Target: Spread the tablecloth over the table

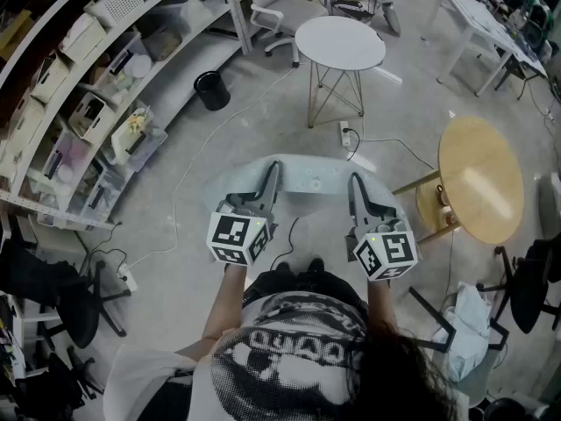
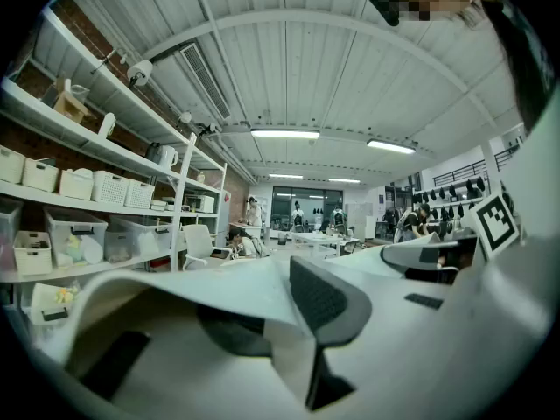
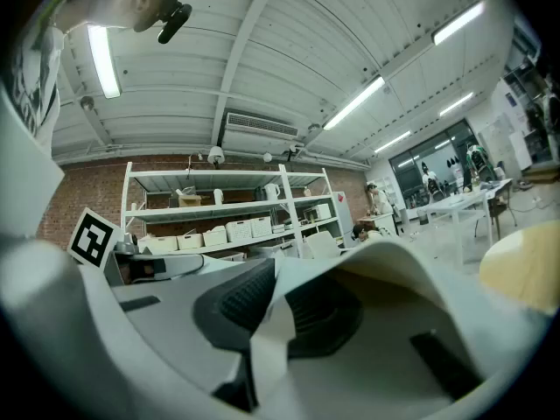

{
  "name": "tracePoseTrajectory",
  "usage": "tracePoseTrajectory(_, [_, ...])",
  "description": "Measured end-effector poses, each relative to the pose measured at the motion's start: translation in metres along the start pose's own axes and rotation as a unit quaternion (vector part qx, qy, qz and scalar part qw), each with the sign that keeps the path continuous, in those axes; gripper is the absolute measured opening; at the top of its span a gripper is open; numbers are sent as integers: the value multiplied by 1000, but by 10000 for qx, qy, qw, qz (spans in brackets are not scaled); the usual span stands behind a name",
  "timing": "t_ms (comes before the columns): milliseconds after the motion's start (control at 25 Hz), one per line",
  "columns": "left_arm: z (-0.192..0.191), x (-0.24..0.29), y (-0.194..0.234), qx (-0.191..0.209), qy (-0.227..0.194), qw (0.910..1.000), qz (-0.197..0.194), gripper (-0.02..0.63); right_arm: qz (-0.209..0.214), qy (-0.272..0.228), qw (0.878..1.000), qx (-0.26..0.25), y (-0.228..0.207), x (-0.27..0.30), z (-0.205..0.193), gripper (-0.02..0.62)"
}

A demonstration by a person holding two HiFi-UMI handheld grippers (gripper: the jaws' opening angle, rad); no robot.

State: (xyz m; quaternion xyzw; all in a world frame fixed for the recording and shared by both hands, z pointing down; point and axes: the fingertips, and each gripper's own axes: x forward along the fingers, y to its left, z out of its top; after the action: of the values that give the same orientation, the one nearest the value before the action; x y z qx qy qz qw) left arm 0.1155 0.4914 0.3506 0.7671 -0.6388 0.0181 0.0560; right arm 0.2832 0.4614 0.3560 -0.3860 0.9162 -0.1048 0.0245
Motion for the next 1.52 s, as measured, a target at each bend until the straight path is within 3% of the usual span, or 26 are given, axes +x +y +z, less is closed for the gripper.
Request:
tracePoseTrajectory(400, [-10,7,-26,-8,72,9999,83,63,196,-7,9997,159,-23,-17,-6,40])
tracePoseTrajectory(880, [-4,26,-22,58,155,9997,188,63,358,13,9986,398,-41,4,-6,41])
tracePoseTrajectory(1240, [-8,57,29,-135,187,9991,350,63,588,78,9974,400,-42,70,-11,41])
tracePoseTrajectory(1520, [-13,103,104,-401,283,9985,252,64,489,213,9979,364,-36,155,-17,40])
